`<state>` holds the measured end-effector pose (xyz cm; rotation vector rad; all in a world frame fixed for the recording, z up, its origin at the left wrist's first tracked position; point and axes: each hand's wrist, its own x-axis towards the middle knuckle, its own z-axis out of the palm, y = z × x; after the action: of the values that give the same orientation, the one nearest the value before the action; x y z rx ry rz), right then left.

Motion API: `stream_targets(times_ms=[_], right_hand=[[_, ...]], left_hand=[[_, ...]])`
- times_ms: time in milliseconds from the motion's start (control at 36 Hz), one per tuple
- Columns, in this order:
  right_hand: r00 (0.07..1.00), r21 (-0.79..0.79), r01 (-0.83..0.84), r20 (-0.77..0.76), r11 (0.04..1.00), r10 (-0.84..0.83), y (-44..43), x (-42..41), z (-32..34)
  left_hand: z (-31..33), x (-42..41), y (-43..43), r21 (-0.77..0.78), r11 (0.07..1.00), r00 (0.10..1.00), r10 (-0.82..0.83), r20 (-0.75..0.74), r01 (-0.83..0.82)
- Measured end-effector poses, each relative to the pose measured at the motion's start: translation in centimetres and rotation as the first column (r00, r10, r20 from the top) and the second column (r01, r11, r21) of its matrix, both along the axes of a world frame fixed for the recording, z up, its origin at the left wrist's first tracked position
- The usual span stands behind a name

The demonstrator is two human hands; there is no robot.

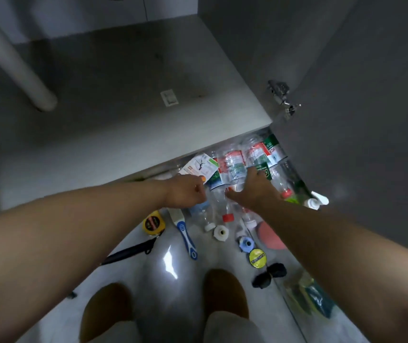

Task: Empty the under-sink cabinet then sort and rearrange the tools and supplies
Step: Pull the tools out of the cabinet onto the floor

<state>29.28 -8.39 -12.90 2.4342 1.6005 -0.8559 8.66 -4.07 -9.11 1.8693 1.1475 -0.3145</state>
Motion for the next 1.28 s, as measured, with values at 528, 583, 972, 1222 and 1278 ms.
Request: stream_targets(times_ms=[528, 583, 972, 1222, 1278], right_hand=[[0.641, 0.013, 0.154, -0.762, 0.988, -0.090, -4.1, -1.4, 2.3], [0.637, -0.048, 0.167, -0.757, 0.985, -0.145, -3.6, -0.5, 2.7], [0.945, -0.002, 0.304, 0.132, 0.953, -0.301, 3.1, 4.0, -2.0], [0.930, -0.070, 0.310, 0.229, 0.948, -0.287, 3.2, 4.1, -3.4], [0.939, -0.087, 0.287, 0.221, 0.954, -0.262, 3.2, 4.1, -3.2]], left_hand=[[0.1, 2.8, -0.3, -0.334, 0.787, 0.739, 0.609, 0.288, -0.519], [0.2, 2.2, 0.0, -0.317, 0.769, 0.707, 0.637, 0.307, -0.554], [-0.7, -1.8, 0.4, -0.480, 0.626, 0.572, 0.773, 0.274, -0.615], [-0.3, -2.6, 0.1, -0.636, 0.563, 0.534, 0.802, 0.268, -0.527], [0.0, -2.5, 0.1, -0.647, 0.563, 0.531, 0.801, 0.276, -0.514]])
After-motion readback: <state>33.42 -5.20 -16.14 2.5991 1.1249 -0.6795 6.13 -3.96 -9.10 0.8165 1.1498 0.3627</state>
